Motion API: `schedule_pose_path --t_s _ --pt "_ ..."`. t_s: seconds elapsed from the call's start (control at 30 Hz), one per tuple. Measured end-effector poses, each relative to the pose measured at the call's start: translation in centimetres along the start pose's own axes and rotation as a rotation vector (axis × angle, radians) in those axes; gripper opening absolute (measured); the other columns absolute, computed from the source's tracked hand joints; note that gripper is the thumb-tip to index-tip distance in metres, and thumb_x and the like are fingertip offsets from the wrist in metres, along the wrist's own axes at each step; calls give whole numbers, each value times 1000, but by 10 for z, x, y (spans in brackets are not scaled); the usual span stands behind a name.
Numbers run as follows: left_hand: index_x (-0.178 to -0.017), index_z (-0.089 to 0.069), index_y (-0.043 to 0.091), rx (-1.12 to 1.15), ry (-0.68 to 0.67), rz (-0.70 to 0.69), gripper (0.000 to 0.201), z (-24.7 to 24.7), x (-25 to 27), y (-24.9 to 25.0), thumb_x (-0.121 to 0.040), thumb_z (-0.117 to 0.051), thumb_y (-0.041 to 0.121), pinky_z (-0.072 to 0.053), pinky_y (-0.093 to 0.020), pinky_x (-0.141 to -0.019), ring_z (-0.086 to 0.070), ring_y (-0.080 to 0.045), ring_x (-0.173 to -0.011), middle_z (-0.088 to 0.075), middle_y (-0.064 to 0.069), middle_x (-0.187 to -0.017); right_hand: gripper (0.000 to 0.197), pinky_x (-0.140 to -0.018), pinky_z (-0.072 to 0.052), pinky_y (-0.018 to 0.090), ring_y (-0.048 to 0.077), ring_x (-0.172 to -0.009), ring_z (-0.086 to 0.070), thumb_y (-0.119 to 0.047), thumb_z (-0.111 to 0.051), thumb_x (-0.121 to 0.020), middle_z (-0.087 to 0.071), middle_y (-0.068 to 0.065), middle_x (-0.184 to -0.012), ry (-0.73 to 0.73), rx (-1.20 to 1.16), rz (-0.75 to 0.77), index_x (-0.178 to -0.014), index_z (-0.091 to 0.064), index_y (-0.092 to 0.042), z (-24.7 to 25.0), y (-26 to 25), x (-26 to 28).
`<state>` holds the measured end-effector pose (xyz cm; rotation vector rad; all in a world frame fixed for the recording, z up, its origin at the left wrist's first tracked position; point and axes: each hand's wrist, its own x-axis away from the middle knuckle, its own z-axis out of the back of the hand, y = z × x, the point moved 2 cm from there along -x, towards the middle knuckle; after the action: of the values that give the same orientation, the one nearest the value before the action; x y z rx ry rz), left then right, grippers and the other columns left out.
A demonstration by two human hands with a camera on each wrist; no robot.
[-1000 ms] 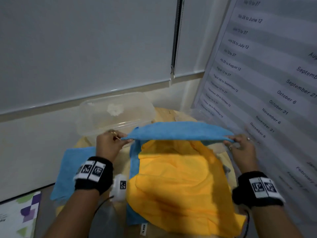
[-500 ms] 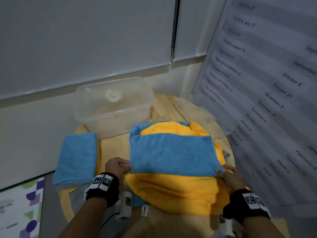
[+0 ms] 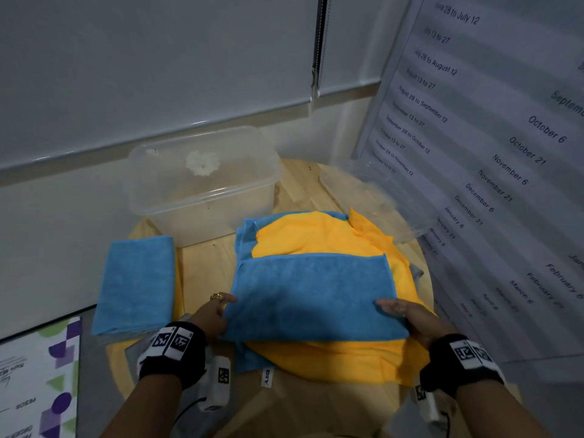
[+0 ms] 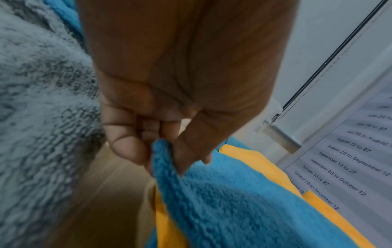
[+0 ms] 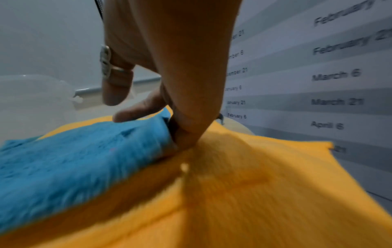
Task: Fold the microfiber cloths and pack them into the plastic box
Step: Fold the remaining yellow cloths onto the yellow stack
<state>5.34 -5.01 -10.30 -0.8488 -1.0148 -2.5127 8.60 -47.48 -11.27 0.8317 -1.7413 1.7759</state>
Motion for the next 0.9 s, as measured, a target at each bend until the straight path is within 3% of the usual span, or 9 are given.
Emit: schedule_pose_path --t_s 0.03,0.1,0.17,0.3,0.4,0.5,0.63,0.77,0.9 --pt "-125 -48 11 -7 -22 -6 57 0 -2 1 -76 -42 -16 -41 -18 -51 -50 -18 -66 -48 -5 -73 23 -77 -52 33 27 -100 -63 -14 -74 -74 -68 10 -110 28 -23 35 -96 -72 -7 -3 -9 -2" --pt "-121 -54 18 -31 -73 3 49 -1 -7 3 -82 -46 -9 -50 -24 -72 -58 -24 -95 -55 -9 -99 15 -85 -48 35 25 -99 -60 -10 -68 -82 -65 10 -107 130 -14 121 -95 -71 -4 -7 -28 -6" --pt "-118 -60 16 -39 -111 8 30 -2 -10 8 -89 -55 7 -44 -25 -89 -52 -24 -115 -54 -9 -121 18 -89 -45 35 21 -92 -57 2 -59 -88 -60 10 -108 199 13 156 -103 -67 2 -11 -45 -10" --pt "-116 -62 9 24 -93 56 32 -4 -22 20 -91 -58 29 -37 -24 -89 -52 -18 -109 -57 -9 -124 40 -94 -47 39 23 -86 -57 16 -46 -88 -55 11 -112 162 176 106 -117 -63 -6 -9 -61 -27" --pt "-119 -61 14 -19 -25 73 34 0 -37 25 -91 -55 34 -39 -27 -94 -52 -23 -117 -57 -8 -128 55 -104 -41 47 32 -109 -52 19 -46 -84 -48 10 -131 100 243 95 -130 -54 -10 -2 -60 -39" --pt "-113 -65 15 -21 49 22 26 2 -45 33 -90 -59 26 -40 -26 -91 -53 -24 -116 -59 -9 -126 68 -111 -31 49 28 -139 -28 18 -51 -82 -26 0 -152 25 395 174 -142 -39 -13 4 -55 -47" --pt "-111 -67 14 55 183 -29 26 4 -49 41 -87 -60 9 -43 -29 -93 -53 -29 -118 -57 -12 -129 78 -115 -25 45 24 -144 -15 11 -55 -84 -14 0 -157 -13 642 224 -149 -19 -16 5 -57 -50" --pt "-134 -47 15 35 111 -68 50 6 -49 38 -86 -61 11 -38 -37 -105 -44 -31 -126 -45 -15 -138 69 -104 -32 38 34 -138 -25 0 -61 -83 -20 12 -152 230 871 346 -143 -30 -6 -5 -63 -43" --pt "-146 -23 11 80 23 -96 90 10 -43 43 -64 -58 29 -34 -38 -109 -34 -29 -133 -30 -15 -145 66 -101 -35 50 43 -129 -36 -14 -69 -77 -24 22 -151 598 1038 584 -137 -43 -9 -44 -61 -24"
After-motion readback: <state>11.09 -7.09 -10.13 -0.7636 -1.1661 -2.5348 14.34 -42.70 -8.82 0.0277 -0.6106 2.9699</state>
